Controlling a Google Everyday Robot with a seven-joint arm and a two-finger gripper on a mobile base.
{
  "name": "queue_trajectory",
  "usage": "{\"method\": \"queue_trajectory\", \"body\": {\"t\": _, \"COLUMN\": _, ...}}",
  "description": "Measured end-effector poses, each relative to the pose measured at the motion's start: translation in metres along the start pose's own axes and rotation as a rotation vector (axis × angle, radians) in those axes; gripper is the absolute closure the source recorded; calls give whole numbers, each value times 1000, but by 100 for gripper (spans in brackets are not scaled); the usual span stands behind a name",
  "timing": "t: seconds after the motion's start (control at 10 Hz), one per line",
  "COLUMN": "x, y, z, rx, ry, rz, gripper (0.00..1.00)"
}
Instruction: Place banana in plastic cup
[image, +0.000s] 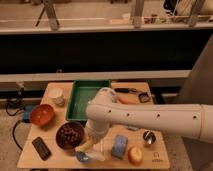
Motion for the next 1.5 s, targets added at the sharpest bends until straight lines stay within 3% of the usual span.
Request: {"method": "queue_trajectory", "body": {"t": 1.5, "x": -1, "y": 6, "z": -8, "rx": -45, "ry": 21, "rz": -30, "gripper": 91}}
